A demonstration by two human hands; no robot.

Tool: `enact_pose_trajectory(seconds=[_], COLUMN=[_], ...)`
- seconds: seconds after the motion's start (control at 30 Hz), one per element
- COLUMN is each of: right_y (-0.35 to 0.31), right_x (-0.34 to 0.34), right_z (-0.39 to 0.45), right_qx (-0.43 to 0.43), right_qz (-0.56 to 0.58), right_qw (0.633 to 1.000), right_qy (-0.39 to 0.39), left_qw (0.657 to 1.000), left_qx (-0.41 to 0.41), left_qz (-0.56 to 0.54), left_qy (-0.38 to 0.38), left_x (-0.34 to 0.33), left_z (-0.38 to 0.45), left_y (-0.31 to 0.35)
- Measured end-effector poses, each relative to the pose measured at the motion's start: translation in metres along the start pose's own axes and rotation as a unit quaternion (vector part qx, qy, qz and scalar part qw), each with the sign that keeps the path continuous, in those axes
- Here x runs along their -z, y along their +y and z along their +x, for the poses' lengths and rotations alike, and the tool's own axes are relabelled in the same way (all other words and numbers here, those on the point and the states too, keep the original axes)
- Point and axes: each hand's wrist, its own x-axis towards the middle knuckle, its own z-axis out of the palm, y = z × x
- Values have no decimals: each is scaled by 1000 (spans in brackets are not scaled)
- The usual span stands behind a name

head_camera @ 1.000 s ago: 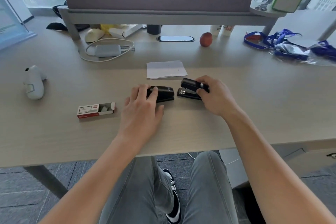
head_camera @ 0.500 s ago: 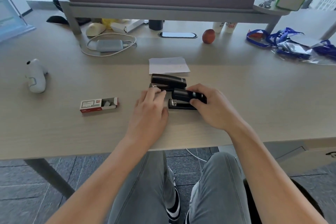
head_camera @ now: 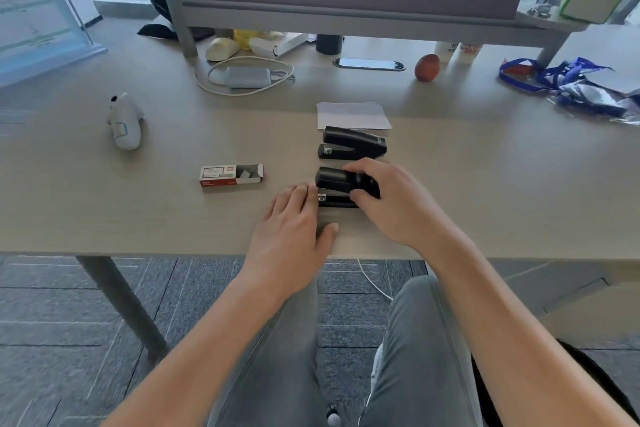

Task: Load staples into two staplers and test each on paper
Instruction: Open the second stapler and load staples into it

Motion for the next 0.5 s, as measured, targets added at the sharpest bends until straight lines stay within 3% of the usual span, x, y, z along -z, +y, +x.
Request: enact_pose_trajectory(seconds=[0.13, 0.5], right_y=[-10, -12], right_x=[3, -8], right_z=[0, 6], right_qx=[32, 65], right_qz=[-95, -123], right_qw=[994, 990], right_qy=[38, 31], left_qw=[1000, 999], left_qx=[3, 6], left_qz=[10, 37], left_qy=[-2, -1], left_x=[-3, -9], left_z=[0, -2], left_y=[-1, -1])
